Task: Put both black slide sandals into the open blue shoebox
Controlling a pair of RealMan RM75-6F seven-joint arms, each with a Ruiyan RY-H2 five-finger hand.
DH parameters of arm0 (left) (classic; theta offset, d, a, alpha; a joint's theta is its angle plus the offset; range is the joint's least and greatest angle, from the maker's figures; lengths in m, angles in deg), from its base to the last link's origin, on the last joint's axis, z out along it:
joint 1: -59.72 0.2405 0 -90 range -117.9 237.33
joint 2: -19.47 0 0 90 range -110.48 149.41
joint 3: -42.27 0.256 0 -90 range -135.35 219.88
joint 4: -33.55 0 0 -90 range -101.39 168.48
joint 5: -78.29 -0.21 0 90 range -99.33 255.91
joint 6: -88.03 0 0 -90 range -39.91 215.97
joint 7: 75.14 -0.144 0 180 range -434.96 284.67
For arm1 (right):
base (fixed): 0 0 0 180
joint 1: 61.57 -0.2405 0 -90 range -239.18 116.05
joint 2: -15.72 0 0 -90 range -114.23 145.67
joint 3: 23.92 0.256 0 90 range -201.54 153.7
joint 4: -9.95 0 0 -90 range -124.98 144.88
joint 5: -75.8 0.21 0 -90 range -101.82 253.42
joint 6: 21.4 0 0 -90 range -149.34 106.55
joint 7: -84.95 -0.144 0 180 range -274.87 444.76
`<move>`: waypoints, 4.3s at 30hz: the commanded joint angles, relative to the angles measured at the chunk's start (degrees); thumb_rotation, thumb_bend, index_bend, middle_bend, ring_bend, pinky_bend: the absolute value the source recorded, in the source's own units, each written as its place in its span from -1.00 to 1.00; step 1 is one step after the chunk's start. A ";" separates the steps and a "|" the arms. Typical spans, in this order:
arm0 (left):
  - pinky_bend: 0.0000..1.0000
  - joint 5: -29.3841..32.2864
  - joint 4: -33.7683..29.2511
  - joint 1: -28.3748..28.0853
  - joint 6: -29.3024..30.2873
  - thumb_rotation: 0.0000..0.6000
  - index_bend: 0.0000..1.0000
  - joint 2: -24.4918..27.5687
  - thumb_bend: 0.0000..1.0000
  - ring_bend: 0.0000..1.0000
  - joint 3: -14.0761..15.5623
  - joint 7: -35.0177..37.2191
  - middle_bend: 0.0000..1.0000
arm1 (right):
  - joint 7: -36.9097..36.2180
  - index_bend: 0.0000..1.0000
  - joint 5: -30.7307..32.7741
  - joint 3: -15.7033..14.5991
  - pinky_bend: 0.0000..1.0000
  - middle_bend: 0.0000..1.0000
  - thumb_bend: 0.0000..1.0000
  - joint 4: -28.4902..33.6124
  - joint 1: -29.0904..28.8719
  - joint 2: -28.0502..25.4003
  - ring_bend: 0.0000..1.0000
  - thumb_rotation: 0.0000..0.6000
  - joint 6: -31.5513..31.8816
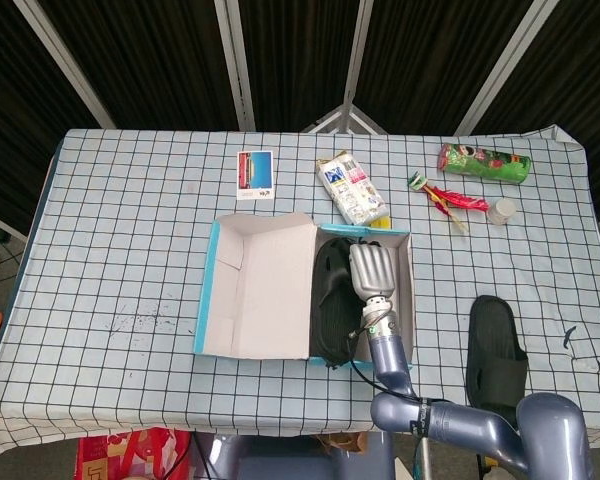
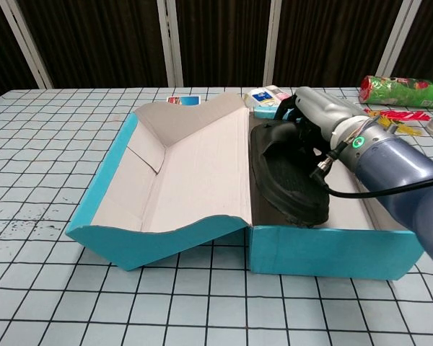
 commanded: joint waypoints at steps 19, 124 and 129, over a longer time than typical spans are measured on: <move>-0.74 0.04 -0.10 0.16 0.00 1.00 -0.89 0.20 -0.25 -1.00 0.02 0.27 -1.00 | 3.69 0.29 0.08 -2.28 -0.32 0.03 0.28 -8.40 -0.46 2.15 0.04 1.00 -4.93; -0.74 1.88 1.86 0.66 0.65 1.00 -0.89 -0.38 -0.25 -1.00 -1.44 1.18 -1.00 | -11.95 -0.67 -13.40 -15.35 -0.70 -0.69 -0.45 36.01 35.42 -53.18 -0.66 1.00 9.14; -0.74 1.86 2.09 0.45 0.21 1.00 -0.89 -0.55 -0.25 -1.00 -1.33 0.98 -1.00 | -13.50 -0.67 -18.41 -18.44 -0.72 -0.69 -0.45 32.64 38.22 -50.44 -0.67 1.00 11.23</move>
